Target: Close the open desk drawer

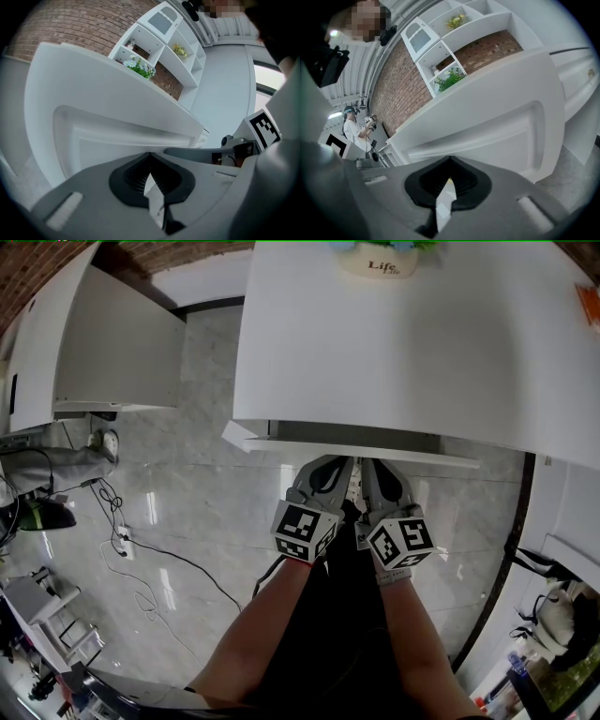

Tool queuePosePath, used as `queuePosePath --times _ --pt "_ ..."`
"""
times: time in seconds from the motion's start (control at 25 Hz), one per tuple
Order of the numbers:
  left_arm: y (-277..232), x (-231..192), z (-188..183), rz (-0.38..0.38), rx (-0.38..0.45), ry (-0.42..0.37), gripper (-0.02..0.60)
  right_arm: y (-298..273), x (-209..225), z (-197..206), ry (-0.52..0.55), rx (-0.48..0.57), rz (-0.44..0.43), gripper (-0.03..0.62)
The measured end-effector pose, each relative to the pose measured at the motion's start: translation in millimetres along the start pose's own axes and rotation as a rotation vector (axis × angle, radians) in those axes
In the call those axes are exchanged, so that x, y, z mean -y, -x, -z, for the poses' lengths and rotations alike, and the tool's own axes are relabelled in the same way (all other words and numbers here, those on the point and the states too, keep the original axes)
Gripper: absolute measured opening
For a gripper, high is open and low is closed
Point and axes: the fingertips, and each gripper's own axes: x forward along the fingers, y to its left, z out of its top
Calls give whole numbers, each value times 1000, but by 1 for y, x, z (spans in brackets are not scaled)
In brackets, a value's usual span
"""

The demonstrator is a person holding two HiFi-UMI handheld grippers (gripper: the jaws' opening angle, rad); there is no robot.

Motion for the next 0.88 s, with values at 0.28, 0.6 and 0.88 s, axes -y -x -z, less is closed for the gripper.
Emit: queuePosePath --times 0.28,0.6,0.88 --pt "-11 -6 -8 5 3 1 2 -11 5 -8 1 2 -2 0" --pt "-19 -13 -15 2 4 9 2 -22 8 -14 -5 5 -5 0" --pt "-26 -18 -20 -9 9 14 2 -30 11 -19 -16 3 -8 0"
